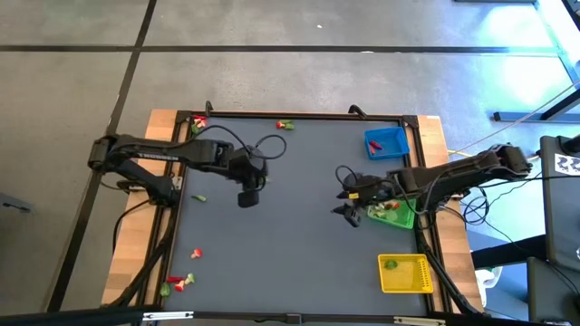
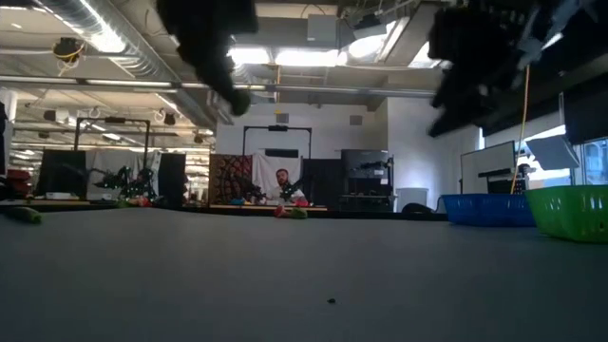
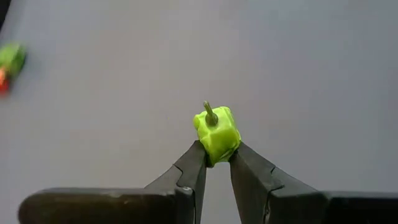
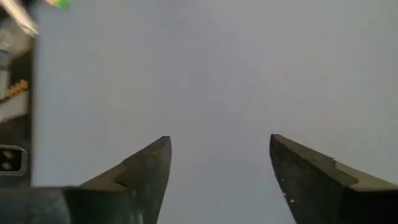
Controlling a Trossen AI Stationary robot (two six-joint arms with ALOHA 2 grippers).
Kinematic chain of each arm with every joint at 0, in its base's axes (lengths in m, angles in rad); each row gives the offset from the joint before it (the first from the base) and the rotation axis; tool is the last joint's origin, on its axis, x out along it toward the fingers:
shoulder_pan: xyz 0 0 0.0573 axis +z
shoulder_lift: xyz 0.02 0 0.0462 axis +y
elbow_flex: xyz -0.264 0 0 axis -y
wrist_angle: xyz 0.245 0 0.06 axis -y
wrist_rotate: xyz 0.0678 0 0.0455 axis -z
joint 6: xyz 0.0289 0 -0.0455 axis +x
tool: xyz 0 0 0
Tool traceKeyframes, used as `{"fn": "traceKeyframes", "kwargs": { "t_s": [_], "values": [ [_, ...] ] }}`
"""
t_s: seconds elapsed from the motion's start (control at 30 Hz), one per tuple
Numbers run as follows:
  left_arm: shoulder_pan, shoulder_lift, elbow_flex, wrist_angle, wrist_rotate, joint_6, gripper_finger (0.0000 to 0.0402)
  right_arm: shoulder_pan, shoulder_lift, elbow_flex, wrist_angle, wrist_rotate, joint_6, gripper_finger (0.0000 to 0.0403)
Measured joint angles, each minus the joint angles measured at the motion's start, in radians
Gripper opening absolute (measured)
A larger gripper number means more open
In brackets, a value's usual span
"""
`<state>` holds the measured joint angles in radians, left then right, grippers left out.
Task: Sort produce into baskets
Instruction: Put the green capsicum into the yellow basket
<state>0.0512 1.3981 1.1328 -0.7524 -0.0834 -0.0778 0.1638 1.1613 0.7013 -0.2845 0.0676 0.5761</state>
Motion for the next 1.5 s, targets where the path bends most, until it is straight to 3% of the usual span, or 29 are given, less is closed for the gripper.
{"fn": "traceKeyframes", "kwargs": {
  "t_s": [0.3, 0.47, 0.77, 1.1, 1.43, 1.5],
  "values": [
    [-0.047, 0.017, 0.000, 0.327, 0.030, 0.066, 0.0061, 0.000, 0.067, 0.000, 0.387, 0.079, -0.179, 0.0285],
    [-0.072, 0.018, 0.000, 0.462, 0.030, 0.081, 0.0061, 0.000, 0.105, 0.000, 0.578, 0.133, -0.259, 0.0262],
    [-0.095, 0.047, 0.000, 0.592, 0.030, 0.080, 0.0061, 0.000, 0.161, 0.000, 0.850, 0.124, -0.388, 0.0205],
    [-0.098, 0.071, 0.000, 0.704, 0.030, 0.121, 0.0061, 0.000, 0.178, 0.001, 0.885, 0.120, -0.426, 0.0152],
    [-0.098, 0.070, 0.000, 0.705, 0.031, 0.130, 0.0061, -0.001, 0.179, 0.000, 0.894, 0.113, -0.453, 0.0021],
    [-0.098, 0.070, 0.000, 0.701, 0.030, 0.120, 0.0061, -0.001, 0.179, 0.000, 0.888, 0.112, -0.458, 0.0011]
  ]
}}
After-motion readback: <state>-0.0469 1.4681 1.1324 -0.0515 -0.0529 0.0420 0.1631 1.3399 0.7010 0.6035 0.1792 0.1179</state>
